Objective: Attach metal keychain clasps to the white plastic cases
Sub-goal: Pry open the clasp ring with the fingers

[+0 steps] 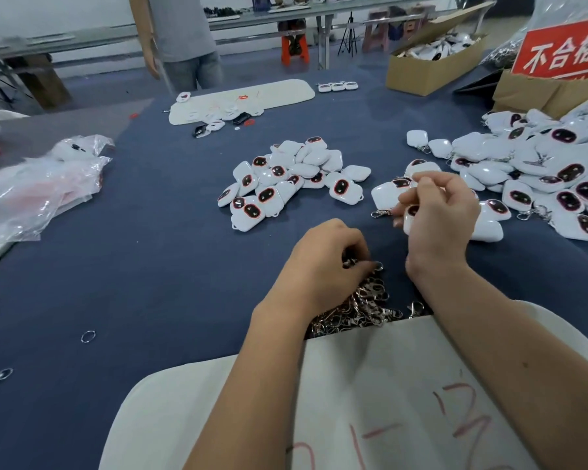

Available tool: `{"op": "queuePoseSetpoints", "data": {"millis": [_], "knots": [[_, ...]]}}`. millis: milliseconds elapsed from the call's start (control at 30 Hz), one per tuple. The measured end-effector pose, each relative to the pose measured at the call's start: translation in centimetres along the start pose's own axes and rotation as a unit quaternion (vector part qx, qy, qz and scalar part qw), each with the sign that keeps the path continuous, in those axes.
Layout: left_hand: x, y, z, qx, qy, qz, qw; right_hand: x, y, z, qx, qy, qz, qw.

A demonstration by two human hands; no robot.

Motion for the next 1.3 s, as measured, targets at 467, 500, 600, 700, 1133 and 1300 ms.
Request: {"op": "queuePoseSetpoints", "data": {"millis": [467,500,600,700,1133,1300], "knots": [[-0.3,-1.8,-2.9,0.218,-0.175,0.217,0.935,2.9,1.9,0.3,0.251,-0.228,-0.322,0.884],[-0.3,-1.9,-2.9,0.237,-0.180,0.227,0.927,3.0,1.9,0.3,0.244,-0.224,-0.348,0.877],[-0.3,-2.1,-2.9,0.278,-0.197,0.230,0.912,3.0,1.8,0.3,0.226,-0.197,-0.386,0.873],[-0.3,-2.1,-3.2,0.288,-0.224,0.221,0.904,2.9,1.6,0.3,0.200,-0.185,-0.379,0.884],[-0.1,-2.2,-2.8,0.305,-0.249,0.239,0.888,2.4,1.7,0.7,0.190,-0.177,-0.338,0.905],[-0.1,-2.3,-3.0,0.339,-0.261,0.250,0.868,2.8,1.7,0.4,0.236,-0.257,-0.310,0.884]]}}
Point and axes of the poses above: each hand's wrist, its own x-axis away from the middle knuckle, its own y-axis out of the palm, z = x × y, the point moved 3 cm from there along -x, towards the middle knuckle, and after that the axes turned 13 degrees about z, right-handed, at the moved point
